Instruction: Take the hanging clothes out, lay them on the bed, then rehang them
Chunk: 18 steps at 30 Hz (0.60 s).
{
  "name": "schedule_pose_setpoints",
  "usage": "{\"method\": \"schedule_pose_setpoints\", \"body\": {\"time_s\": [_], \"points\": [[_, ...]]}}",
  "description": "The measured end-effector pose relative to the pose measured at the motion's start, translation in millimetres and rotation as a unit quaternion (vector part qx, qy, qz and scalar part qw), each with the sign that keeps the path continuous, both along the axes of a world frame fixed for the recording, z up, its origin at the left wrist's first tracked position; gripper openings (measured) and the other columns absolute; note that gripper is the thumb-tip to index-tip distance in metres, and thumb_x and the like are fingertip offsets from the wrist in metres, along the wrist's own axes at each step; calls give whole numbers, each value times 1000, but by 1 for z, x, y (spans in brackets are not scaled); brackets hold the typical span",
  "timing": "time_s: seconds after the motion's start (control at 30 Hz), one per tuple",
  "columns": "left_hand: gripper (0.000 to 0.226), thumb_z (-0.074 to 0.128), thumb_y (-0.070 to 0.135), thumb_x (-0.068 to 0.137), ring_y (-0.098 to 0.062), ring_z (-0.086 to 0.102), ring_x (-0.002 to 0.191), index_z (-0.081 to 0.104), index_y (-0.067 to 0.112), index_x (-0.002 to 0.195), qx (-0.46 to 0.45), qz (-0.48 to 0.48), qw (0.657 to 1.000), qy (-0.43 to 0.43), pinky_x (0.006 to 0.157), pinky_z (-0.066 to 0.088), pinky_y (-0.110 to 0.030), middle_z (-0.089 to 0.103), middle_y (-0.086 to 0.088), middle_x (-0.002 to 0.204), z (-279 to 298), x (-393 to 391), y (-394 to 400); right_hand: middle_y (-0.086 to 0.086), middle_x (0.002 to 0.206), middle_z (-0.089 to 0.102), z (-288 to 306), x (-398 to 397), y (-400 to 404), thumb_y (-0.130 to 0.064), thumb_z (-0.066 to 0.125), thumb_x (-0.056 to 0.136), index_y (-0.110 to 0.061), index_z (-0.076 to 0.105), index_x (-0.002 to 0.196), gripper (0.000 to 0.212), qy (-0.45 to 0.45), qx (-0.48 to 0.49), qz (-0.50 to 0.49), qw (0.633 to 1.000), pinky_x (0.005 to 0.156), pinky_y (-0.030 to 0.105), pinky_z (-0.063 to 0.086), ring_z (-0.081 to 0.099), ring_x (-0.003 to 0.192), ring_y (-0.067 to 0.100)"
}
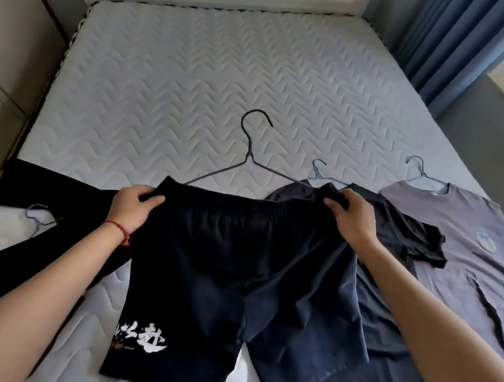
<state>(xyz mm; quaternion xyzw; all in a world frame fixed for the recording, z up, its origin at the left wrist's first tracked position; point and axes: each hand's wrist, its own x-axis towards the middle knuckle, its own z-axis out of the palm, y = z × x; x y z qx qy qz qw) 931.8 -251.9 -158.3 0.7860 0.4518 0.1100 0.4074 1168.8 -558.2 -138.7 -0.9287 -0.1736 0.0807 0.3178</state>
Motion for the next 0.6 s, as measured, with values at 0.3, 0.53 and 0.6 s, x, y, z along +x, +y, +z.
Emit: {"method": "schedule_pose_setpoints", "body": {"time_s": [0.3,0.53,0.6], "points": [[40,57,15,87,-39,42,123,52,6,126,138,47,983,115,105,33,-43,45,-23,133,-111,41,49,17,138,39,-134,67,88,-32,47,93,-15,39,135,46,16,-124,59,990,105,45,27,32,130,34],[30,62,-1,80,-38,53,110,61,-3,109,33,27,987,153,102,39,-43,59,-23,114,-198,-77,-70,20,128,50,-198,-28,-28,-15,55,90,-3,46,130,43,180,-78,1,981,104,36,32,45,122,34],[27,64,-2,78,-41,55,105,62,-4,105,-12,75,979,192,97,43,-50,60,-26,109,-213,-119,-116,19,123,56,-204,-63,-68,-13,55,90,-2,52,124,36,205,-77,-82,972,99,36,36,51,117,32]]}}
